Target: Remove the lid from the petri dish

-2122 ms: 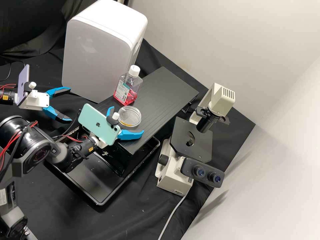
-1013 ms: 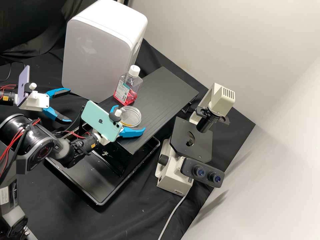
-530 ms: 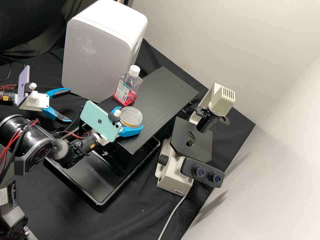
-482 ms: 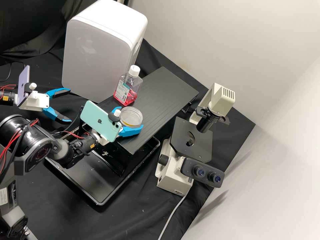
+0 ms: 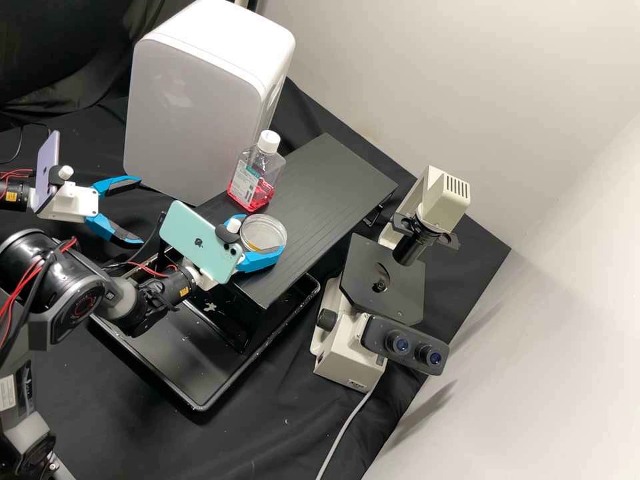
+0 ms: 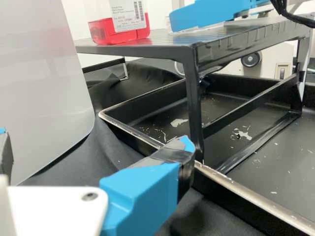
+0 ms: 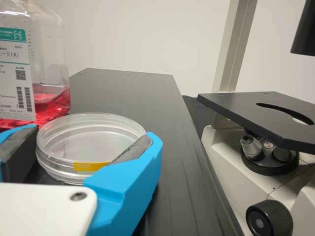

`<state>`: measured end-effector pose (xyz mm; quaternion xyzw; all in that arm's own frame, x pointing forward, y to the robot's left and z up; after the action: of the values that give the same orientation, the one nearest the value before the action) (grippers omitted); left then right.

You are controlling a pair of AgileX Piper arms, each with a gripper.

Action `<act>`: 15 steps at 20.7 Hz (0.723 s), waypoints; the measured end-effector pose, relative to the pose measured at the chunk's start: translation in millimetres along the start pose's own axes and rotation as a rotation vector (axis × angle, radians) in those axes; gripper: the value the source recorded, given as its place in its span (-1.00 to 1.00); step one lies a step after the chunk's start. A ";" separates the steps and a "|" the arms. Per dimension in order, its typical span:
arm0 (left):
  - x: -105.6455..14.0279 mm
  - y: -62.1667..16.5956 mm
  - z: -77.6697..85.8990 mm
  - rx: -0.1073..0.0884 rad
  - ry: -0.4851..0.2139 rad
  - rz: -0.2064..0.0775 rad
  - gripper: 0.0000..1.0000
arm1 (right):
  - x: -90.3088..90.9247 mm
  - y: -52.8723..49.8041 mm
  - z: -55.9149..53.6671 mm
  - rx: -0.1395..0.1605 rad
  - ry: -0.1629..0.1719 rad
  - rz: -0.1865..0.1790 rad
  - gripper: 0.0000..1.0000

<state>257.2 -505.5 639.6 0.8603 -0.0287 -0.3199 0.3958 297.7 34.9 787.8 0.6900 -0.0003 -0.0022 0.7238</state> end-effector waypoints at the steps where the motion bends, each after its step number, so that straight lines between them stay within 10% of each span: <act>1: 0.0 0.0 0.0 0.000 0.000 0.000 1.00 | -1.6 -0.5 0.8 -0.001 0.000 0.001 -1.00; 15: 0.9 -2.6 -0.6 -0.002 0.003 -0.008 1.00 | -17.8 2.0 6.5 -0.010 0.000 0.015 -1.00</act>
<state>257.7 -503.6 637.6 0.8607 -0.0244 -0.3201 0.3953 279.9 28.6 790.1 0.6865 -0.0057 0.0032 0.7271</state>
